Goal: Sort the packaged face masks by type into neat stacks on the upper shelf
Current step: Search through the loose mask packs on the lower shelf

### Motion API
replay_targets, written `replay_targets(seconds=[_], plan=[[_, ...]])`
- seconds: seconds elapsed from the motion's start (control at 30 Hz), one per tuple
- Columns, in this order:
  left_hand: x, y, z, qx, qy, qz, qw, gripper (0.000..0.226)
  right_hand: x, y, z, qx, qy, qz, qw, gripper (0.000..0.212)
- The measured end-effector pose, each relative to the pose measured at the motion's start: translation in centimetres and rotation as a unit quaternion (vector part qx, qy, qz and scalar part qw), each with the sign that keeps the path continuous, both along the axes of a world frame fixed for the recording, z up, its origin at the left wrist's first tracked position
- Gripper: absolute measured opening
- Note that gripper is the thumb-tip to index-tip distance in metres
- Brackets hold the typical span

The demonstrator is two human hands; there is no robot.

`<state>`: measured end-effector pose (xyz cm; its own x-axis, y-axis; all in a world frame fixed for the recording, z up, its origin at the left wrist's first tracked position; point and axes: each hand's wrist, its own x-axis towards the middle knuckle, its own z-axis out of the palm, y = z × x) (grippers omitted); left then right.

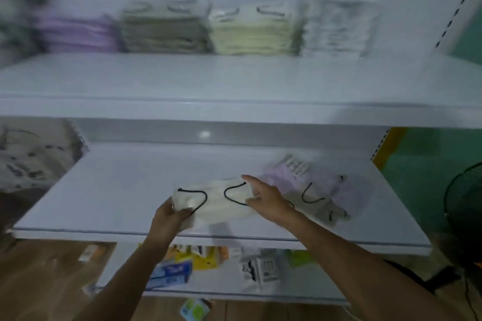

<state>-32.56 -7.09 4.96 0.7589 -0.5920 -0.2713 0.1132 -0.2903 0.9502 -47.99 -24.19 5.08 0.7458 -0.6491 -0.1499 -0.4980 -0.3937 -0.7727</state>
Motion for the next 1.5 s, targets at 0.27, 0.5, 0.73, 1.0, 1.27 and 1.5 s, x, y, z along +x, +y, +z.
replay_targets(seconds=[0.27, 0.5, 0.73, 1.0, 1.27, 1.5], plan=[[3.0, 10.5, 8.8, 0.0, -0.214, 0.077, 0.974, 0.056, 3.6, 8.9, 10.1, -0.168, -0.108, 0.051, 0.978, 0.04], [4.0, 7.8, 16.9, -0.12, -0.332, 0.13, 0.927, 0.038, 4.6, 8.2, 18.1, -0.268, -0.275, -0.019, 0.923, 0.033], [4.3, -2.6, 24.4, -0.21, -0.353, 0.054, 0.91, 0.054, 4.1, -1.3, 24.5, -0.279, -0.372, -0.144, 0.874, 0.023], [7.7, -16.2, 26.8, -0.152, -0.429, -0.029, 0.89, 0.038, 4.4, -13.7, 27.6, -0.354, -0.259, -0.104, 0.892, 0.042], [11.0, -23.7, 27.4, -0.029, -0.538, -0.042, 0.842, 0.02, 5.7, -21.2, 29.2, -0.577, -0.02, -0.078, 0.813, 0.043], [10.4, -26.1, 28.0, 0.111, -0.614, -0.036, 0.78, 0.025, 6.9, -23.2, 29.2, -0.63, 0.157, -0.035, 0.76, 0.062]])
